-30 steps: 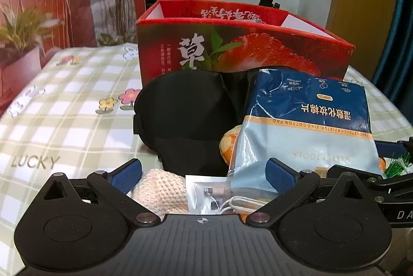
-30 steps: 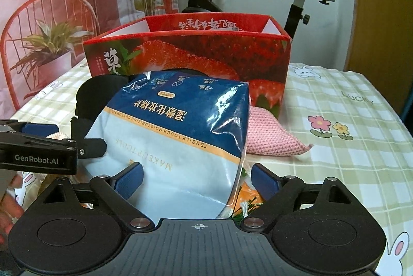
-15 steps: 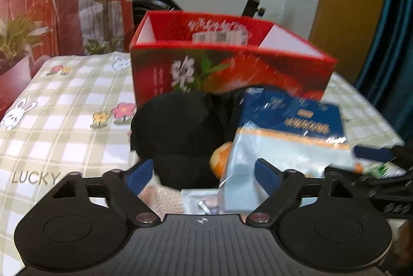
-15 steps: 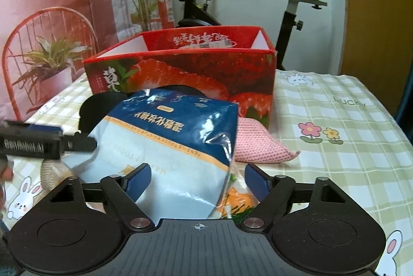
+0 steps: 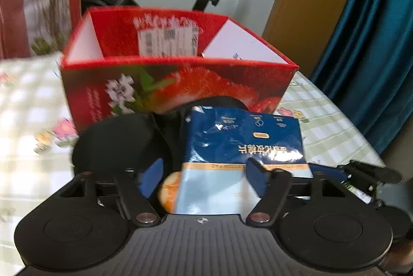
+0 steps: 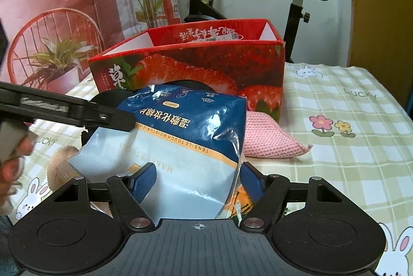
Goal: Organize soft objects
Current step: 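Close the right tool on the blue cotton pad bag and lift it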
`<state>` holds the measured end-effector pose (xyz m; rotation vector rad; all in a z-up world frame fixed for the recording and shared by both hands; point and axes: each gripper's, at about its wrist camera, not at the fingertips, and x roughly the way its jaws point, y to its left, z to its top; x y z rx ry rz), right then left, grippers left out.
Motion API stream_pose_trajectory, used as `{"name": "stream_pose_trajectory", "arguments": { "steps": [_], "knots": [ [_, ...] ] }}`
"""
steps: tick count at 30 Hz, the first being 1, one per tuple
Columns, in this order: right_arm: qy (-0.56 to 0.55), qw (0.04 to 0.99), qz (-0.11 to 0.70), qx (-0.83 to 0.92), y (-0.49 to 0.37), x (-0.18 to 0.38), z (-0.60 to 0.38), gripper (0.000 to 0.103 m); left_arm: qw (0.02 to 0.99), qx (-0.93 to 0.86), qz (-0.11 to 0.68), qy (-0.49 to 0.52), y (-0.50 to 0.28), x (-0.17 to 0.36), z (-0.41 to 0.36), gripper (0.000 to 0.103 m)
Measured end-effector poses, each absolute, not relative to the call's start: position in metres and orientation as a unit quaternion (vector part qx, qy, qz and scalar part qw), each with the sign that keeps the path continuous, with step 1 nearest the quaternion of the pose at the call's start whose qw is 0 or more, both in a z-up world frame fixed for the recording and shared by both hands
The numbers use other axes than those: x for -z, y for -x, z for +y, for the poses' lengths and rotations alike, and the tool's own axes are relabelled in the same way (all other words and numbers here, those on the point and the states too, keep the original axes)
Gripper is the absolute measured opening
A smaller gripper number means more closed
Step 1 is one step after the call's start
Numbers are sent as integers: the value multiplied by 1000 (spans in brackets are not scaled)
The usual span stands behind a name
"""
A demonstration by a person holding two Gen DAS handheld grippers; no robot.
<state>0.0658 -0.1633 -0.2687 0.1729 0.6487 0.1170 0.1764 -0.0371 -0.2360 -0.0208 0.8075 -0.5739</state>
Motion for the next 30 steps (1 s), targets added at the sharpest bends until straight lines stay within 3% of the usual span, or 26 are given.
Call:
{"name": "stream_pose_trajectory", "arguments": {
  "steps": [3,6,17,30],
  "knots": [
    [-82,942,319,-60,-67,268,-162,69,867,293,401,45,-181,243,-35,59],
    [-82,943,313,-74,-67,261,-161,63,867,310,388,36,-177,237,-39,58],
    [0,962,255,-94,-64,216,-152,59,885,330,329,29,-167,195,-36,56],
    [99,972,183,-109,-98,148,-149,59,912,306,269,51,-177,144,-30,56]
  ]
}}
